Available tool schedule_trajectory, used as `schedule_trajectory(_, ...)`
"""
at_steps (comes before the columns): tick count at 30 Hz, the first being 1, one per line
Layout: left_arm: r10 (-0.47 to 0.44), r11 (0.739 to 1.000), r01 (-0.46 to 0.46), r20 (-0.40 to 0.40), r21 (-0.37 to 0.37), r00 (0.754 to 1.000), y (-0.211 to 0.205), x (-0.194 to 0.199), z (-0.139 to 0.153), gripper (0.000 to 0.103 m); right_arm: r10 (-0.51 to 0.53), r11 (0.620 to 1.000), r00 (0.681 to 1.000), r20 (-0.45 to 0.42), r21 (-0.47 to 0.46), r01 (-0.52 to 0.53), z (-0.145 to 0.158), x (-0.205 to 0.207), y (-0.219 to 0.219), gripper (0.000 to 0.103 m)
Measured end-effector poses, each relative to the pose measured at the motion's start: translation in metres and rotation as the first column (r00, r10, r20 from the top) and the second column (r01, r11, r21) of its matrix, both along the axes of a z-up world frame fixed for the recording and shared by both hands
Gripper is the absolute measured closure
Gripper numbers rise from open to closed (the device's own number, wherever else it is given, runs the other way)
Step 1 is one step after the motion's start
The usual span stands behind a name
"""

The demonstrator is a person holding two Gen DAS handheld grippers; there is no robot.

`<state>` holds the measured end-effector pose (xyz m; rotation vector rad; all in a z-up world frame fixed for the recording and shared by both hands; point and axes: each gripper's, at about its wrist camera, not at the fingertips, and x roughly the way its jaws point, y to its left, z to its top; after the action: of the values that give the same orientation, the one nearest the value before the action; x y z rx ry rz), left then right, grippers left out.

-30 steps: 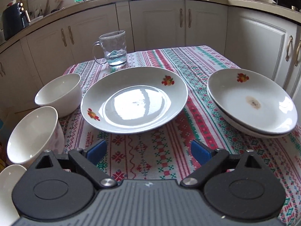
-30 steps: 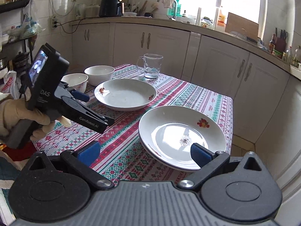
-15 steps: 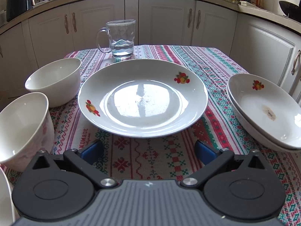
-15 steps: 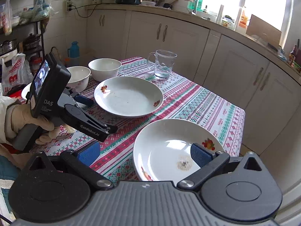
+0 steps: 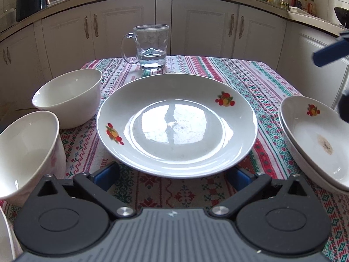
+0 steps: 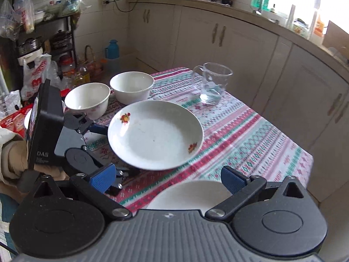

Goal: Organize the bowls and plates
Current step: 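Reach the right tool to the fruit-motif plate and grip its rim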

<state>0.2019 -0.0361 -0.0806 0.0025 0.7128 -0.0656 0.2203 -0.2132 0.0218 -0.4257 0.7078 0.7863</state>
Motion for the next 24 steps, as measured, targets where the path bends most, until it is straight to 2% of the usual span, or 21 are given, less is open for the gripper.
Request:
schedule_trajectory(9, -0.009, 1.0, 0.009, -0.013, 0.0, 1.0, -0.001, 0.003, 0.001, 0.0, 0.09, 0.996, 0.991, -0.097, -0.008, -0.091, -0.017, 0.069, 0.033, 0.0)
schedule_trajectory(24, -0.005, 1.0, 0.005, 0.014, -0.002, 1.0, -0.001, -0.001, 0.0, 0.0, 0.166, 0.984, 0.943, -0.289, -0.02, -0.18, -0.048, 0.16, 0.082, 0.0)
